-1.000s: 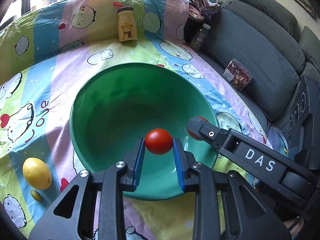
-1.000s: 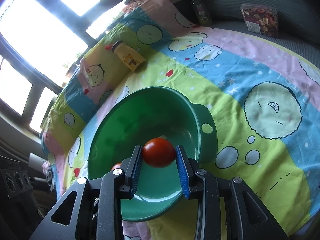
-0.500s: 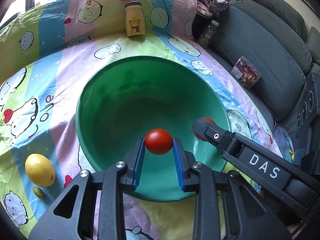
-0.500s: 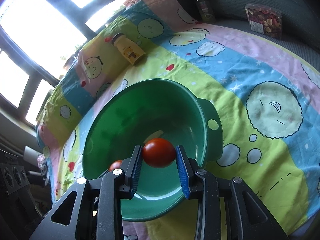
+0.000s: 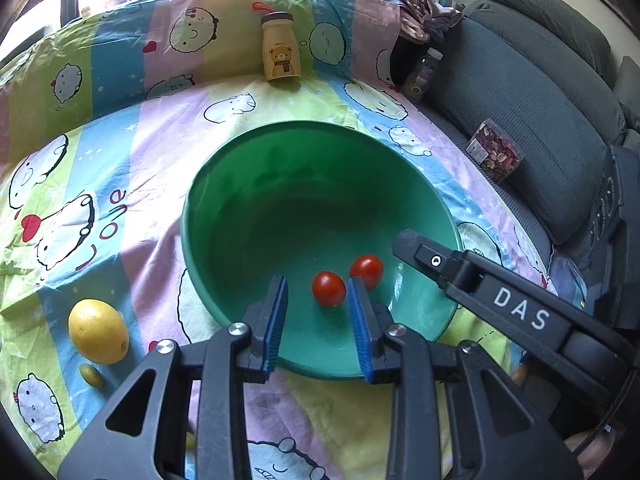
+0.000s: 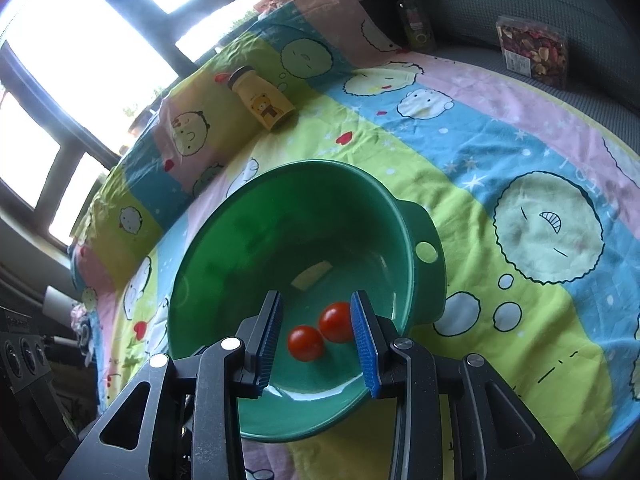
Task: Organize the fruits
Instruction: 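Open both grippers to drop the tomatoes into the bowl, then withdraw both grippers from the bowl back toward the remaining fruits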
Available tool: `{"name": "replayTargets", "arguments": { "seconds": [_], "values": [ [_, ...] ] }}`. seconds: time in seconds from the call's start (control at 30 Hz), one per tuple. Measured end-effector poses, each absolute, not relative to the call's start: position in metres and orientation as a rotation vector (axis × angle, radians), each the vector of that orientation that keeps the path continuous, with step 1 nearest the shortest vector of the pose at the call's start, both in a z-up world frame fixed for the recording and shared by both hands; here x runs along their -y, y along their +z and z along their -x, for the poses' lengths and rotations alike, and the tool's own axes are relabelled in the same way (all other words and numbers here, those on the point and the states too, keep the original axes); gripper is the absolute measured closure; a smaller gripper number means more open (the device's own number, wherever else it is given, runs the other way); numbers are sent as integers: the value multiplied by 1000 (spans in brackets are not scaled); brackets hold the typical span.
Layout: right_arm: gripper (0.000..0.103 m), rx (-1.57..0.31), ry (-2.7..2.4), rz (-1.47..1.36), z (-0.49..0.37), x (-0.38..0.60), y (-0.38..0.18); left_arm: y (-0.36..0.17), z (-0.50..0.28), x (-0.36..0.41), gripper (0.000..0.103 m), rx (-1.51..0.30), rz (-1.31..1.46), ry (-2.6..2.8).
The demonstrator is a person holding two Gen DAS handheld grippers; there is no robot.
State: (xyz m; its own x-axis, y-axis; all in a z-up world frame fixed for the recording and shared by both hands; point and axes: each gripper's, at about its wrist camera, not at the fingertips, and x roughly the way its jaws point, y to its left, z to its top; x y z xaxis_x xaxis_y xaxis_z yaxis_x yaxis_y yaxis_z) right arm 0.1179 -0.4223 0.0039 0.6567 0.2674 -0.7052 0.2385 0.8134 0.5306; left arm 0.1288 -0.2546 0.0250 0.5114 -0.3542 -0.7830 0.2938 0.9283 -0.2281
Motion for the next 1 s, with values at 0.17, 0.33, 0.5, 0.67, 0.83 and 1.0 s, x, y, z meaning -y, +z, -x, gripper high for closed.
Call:
{"name": "replayTargets", "arguments": {
  "seconds": [0.17, 0.33, 0.5, 0.67, 0.83, 1.0],
  "values": [
    [57, -849, 65, -663, -115, 421, 7, 39, -114, 230, 63, -918, 106, -366],
    [40, -787, 162, -700, -106, 416, 18, 55, -92, 188, 51, -869, 161, -303],
    [36, -727, 223, -742, -97, 416, 28, 66, -68, 136, 40, -832, 201, -204],
    [36, -721, 237, -726, -93, 406, 33, 58, -46, 78, 32, -814, 241, -103],
    [36, -740, 270, -657, -94, 374, 39, 31, -44, 33, 32, -878, 325, -26],
    [36, -770, 360, -580, -97, 328, 43, 14, -43, 13, 33, -931, 346, 6]
  ]
}}
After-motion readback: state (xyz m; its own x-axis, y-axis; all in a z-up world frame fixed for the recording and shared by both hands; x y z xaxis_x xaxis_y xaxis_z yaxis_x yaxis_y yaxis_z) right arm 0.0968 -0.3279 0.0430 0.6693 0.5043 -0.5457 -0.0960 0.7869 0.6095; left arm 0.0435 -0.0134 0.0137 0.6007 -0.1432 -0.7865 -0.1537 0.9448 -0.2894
